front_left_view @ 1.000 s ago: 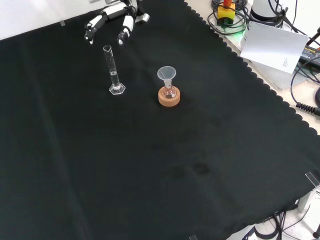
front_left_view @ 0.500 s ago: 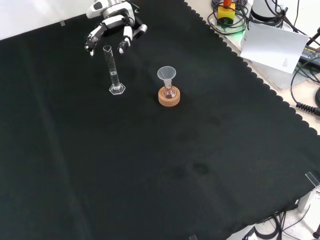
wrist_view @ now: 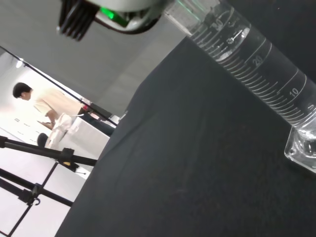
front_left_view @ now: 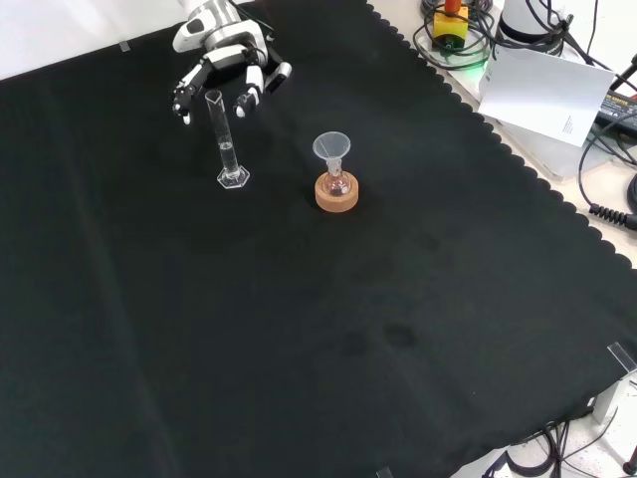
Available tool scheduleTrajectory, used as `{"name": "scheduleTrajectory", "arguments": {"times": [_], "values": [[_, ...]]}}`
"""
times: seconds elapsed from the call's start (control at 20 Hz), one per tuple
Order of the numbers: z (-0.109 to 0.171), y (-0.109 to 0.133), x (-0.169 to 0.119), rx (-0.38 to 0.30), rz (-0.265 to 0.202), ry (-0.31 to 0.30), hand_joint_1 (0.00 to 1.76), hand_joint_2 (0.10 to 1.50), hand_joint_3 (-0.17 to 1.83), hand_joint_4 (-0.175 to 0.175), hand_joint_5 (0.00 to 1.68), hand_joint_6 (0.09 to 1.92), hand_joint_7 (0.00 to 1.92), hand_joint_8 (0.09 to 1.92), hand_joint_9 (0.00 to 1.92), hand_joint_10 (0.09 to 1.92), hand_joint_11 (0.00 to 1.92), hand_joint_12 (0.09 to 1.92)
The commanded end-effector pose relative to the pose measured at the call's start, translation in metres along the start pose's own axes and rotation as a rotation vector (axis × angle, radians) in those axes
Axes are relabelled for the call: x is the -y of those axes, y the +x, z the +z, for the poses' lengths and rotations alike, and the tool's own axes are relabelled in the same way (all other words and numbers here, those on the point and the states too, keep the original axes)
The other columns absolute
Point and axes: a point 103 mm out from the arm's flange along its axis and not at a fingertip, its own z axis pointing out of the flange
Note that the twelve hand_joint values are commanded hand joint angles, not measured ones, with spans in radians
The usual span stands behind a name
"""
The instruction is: Pick up the graduated cylinder.
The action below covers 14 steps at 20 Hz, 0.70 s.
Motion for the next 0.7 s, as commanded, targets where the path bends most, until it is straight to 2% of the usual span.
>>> {"name": "scheduleTrajectory", "arguments": {"times": [0.05,0.2,0.7], "values": [[0.007,-0.002,-0.002,-0.028,-0.03,0.003,0.98,0.65,0.63,-0.056,0.53,0.09,0.44,0.64,0.63,0.56,0.29,1.33],[0.014,-0.004,-0.005,-0.036,-0.029,0.017,0.99,0.64,0.63,-0.054,0.54,0.09,0.43,0.63,0.62,0.54,0.3,1.33],[0.029,-0.01,-0.007,-0.082,-0.029,-0.002,1.04,0.65,0.65,-0.047,0.6,0.09,0.41,0.62,0.58,0.53,0.3,1.32]]}}
